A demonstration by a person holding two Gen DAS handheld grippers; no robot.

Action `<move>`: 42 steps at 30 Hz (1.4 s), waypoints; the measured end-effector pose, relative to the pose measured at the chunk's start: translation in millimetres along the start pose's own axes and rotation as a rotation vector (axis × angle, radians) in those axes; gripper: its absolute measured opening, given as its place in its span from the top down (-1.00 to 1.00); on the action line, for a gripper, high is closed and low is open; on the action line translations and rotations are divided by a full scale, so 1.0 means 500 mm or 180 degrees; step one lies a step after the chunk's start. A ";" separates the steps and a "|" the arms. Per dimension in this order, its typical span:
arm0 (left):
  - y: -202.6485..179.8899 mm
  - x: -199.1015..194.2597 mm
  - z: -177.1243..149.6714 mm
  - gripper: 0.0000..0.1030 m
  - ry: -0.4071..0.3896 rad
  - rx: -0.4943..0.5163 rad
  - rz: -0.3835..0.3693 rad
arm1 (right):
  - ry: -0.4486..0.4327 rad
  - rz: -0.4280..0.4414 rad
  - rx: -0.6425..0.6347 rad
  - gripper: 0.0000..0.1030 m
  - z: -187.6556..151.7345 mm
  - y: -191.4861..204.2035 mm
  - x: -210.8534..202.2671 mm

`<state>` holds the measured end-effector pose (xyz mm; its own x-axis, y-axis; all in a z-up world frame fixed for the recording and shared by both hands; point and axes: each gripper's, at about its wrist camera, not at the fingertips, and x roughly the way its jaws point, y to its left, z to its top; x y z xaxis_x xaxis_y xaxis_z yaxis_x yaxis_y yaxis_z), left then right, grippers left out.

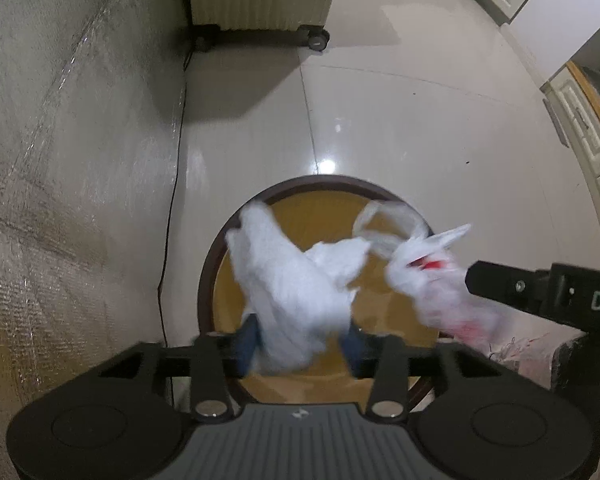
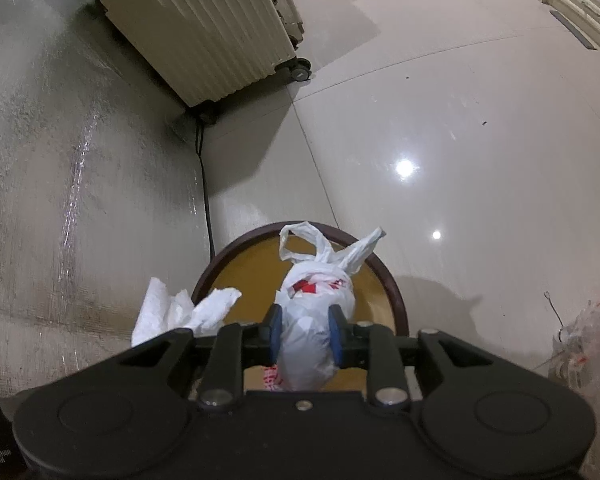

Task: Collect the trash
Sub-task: 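Open both tools to drop the tissue and bag into the bin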

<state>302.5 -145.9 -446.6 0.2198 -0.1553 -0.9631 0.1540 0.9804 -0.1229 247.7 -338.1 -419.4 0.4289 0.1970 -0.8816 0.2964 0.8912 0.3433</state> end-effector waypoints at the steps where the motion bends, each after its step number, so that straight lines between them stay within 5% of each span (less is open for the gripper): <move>1: 0.000 0.002 -0.003 -0.17 0.0022 0.0011 0.0035 | 0.0022 0.0026 0.0002 0.28 0.001 0.000 0.002; 7: 0.003 0.016 -0.022 -0.41 0.0194 0.0076 0.0115 | 0.0160 -0.0006 -0.0204 -0.25 -0.009 0.006 0.008; 21: 0.013 -0.014 -0.043 -0.54 0.0247 0.0051 0.0236 | 0.0235 -0.0188 -0.0307 -0.52 -0.025 -0.016 -0.017; 30: 0.031 -0.070 -0.055 -0.98 0.0175 0.0003 0.0363 | 0.0252 -0.0347 -0.0413 -0.81 -0.054 -0.022 -0.045; 34: 0.037 -0.098 -0.064 -1.00 0.0161 -0.0007 0.0420 | 0.0176 -0.0462 -0.0507 -1.00 -0.066 -0.021 -0.063; 42: 0.042 -0.153 -0.087 -1.00 0.0061 -0.0011 0.0430 | 0.0104 -0.0576 -0.0649 -1.00 -0.081 -0.015 -0.103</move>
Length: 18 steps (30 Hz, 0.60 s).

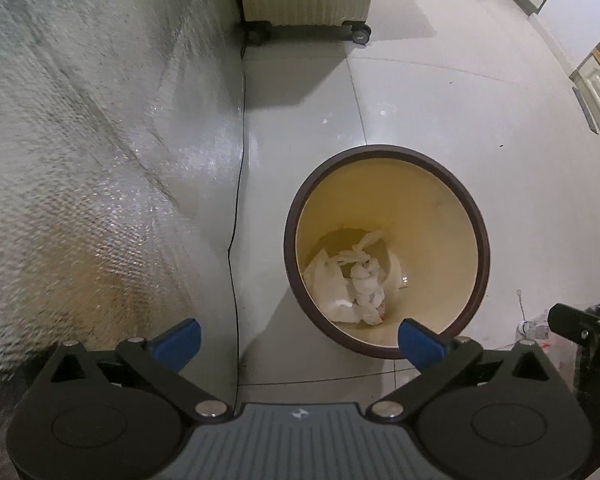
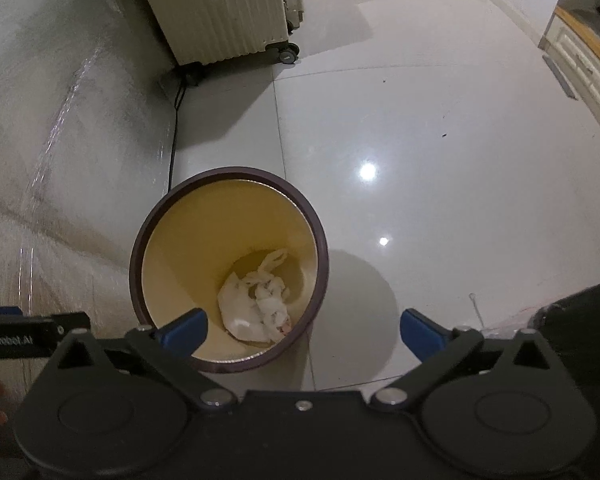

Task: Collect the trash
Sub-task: 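Open both tools to drop the tissue and bag into the bin, then move both tools back up toward the checkered table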

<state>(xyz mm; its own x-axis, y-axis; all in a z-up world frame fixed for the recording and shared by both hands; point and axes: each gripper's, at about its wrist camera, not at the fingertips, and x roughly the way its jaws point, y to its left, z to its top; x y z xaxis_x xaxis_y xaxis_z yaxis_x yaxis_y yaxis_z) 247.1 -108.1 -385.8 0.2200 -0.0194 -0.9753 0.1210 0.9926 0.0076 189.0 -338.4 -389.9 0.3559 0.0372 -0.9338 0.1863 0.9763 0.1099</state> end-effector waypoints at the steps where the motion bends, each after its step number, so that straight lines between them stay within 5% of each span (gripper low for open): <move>1: -0.002 -0.006 -0.004 -1.00 -0.0014 0.0007 0.0002 | -0.0007 -0.0020 -0.0025 -1.00 -0.002 0.001 -0.006; 18: -0.024 -0.233 -0.078 -1.00 -0.0612 0.0214 -0.0248 | -0.0507 -0.0159 -0.0127 -1.00 -0.051 -0.005 -0.227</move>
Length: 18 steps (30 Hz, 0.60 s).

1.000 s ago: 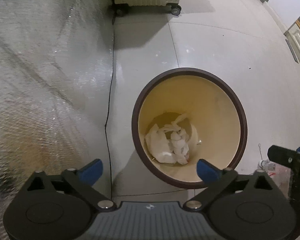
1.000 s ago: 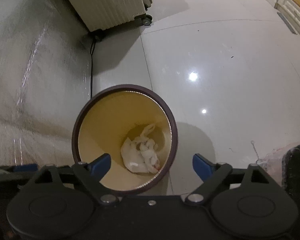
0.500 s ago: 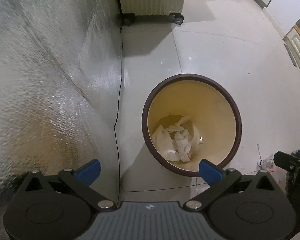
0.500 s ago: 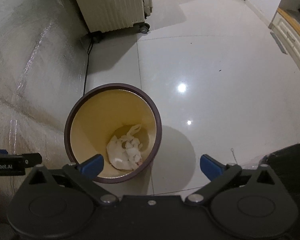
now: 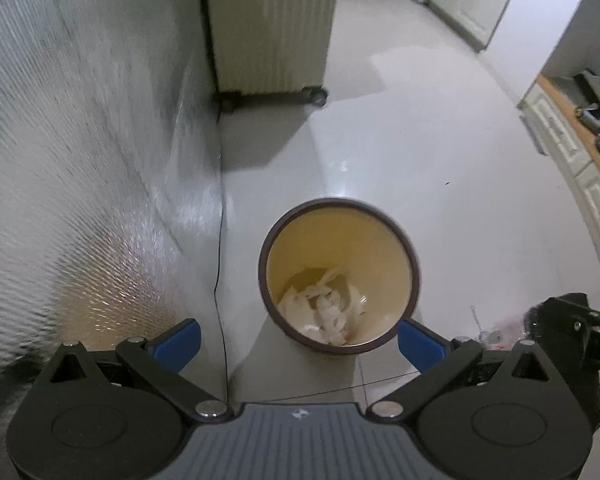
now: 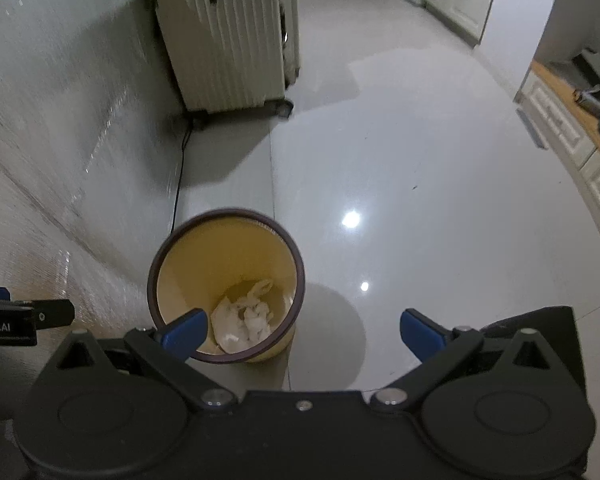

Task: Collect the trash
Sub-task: 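Move both tools back up toward the checkered table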

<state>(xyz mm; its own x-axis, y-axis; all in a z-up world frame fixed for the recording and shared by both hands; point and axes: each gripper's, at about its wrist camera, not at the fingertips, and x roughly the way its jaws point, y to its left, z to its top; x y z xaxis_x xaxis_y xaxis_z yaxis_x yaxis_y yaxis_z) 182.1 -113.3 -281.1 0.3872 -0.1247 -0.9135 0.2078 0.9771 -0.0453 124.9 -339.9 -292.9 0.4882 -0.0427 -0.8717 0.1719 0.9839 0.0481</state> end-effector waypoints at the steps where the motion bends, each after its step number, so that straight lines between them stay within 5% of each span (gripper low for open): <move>1: -0.005 -0.016 -0.004 -1.00 -0.0046 0.0024 -0.0009 | -0.0031 -0.0008 0.0007 -1.00 -0.002 -0.003 -0.016; 18: -0.055 -0.318 -0.044 -1.00 -0.0999 0.0211 -0.0292 | -0.0836 -0.0033 0.0121 -1.00 -0.018 -0.053 -0.307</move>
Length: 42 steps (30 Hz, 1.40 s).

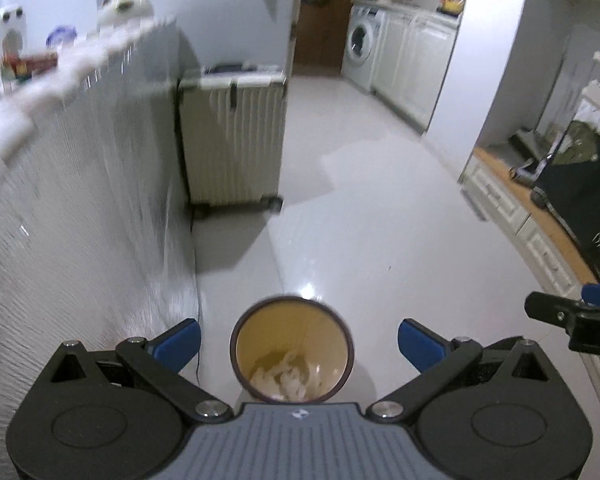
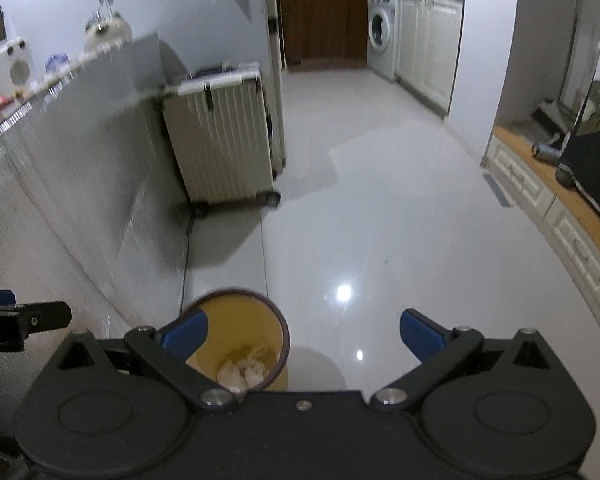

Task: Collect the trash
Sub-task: 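Move both tools back up toward the checkered table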

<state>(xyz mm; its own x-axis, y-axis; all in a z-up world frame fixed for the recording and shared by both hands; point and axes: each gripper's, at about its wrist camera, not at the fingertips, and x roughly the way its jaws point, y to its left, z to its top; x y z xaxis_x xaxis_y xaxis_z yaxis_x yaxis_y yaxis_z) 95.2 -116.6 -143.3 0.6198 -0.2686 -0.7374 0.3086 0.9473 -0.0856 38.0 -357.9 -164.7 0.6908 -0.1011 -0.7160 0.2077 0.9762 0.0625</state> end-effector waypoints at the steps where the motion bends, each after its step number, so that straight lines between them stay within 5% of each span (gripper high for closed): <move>1: -0.005 -0.020 0.002 -1.00 -0.0063 0.0019 -0.0013 | -0.0076 0.0005 -0.0010 -1.00 0.006 0.000 -0.020; 11: 0.003 -0.199 0.038 -1.00 -0.0735 0.0029 0.0076 | -0.0706 0.0168 -0.0201 -1.00 0.058 0.025 -0.175; 24: 0.116 -0.393 0.076 -1.00 -0.1506 -0.0046 0.0611 | -0.1343 0.0659 -0.0444 -1.00 0.145 0.134 -0.264; 42: 0.423 -0.497 0.098 -1.00 -0.1693 -0.0406 0.1333 | -0.1483 0.1540 -0.0551 -1.00 0.278 0.433 -0.226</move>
<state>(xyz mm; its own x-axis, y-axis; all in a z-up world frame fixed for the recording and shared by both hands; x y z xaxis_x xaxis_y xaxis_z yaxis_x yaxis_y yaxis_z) 41.9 142.1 54.6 0.9482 0.1063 -0.2993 -0.1012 0.9943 0.0326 101.1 -161.9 26.4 0.9113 0.3192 -0.2599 -0.2854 0.9450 0.1599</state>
